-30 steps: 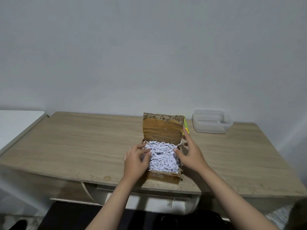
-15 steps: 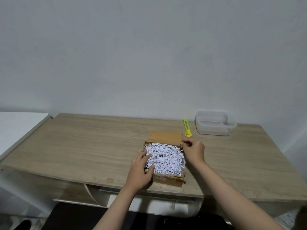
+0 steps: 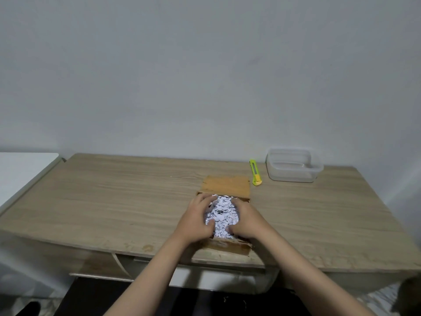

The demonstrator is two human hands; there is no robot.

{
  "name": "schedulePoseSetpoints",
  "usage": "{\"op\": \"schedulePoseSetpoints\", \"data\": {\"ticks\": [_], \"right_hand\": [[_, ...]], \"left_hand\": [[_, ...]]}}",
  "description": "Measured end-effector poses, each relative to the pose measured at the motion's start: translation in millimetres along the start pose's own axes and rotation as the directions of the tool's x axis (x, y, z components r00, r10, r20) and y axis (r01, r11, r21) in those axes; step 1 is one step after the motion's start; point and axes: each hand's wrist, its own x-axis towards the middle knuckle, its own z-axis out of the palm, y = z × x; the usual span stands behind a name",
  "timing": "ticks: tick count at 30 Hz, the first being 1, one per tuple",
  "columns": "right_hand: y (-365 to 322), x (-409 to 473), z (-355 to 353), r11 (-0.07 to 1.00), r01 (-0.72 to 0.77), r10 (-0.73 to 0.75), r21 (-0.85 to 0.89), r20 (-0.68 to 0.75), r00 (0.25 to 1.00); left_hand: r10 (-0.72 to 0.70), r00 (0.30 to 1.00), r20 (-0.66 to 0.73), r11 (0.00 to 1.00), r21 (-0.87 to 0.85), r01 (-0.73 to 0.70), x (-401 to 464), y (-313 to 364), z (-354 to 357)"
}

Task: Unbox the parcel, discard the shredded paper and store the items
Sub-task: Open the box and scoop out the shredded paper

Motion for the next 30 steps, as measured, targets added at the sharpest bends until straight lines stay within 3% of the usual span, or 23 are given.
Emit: {"op": "schedulePoseSetpoints", "data": {"ticks": [3,6,11,15,19,23,25,28,30], "right_hand": [[-4,9,-5,0.998,-0.033,0.042,-0.062,0.14,0.989],[-1,18,-10,0.998,-0.051,0.06,-0.048,0.205,0.977],[10,24,-11,0.998,-0.033,0.017,0.062,0.239,0.971],[11,23,-1,0.993,0.082,-0.067,-0.083,0.174,0.982],[15,21,8,0.979,0.144,-0.136,-0.142,0.066,0.988],[21,22,14,0.984,0.137,-0.14,-0.118,-0.015,0.99],[21,25,11,0.989,0.116,-0.115,-0.091,0.015,0.993],[20,28,0,0.995,0.097,-0.092,-0.029,0.146,0.985],[19,28,-2,0.991,0.111,-0.093,-0.076,0.203,0.975]], "left_hand": [[-0.098,0.935,0.342,0.995,0.011,0.1,20,2,-9],[-0.213,0.852,0.479,0.975,0.167,0.15,34,4,-14],[-0.283,0.81,0.513,0.934,0.339,0.111,44,5,-13],[-0.267,0.81,0.522,0.91,0.413,0.034,41,3,-6],[-0.204,0.871,0.447,0.87,0.491,-0.049,36,2,-1],[-0.159,0.93,0.33,0.869,0.495,-0.027,31,0,2],[-0.158,0.925,0.345,0.888,0.459,-0.02,32,0,1],[-0.156,0.865,0.477,0.945,0.326,-0.009,34,5,-11],[-0.16,0.83,0.535,0.949,0.315,-0.019,37,6,-16]]}}
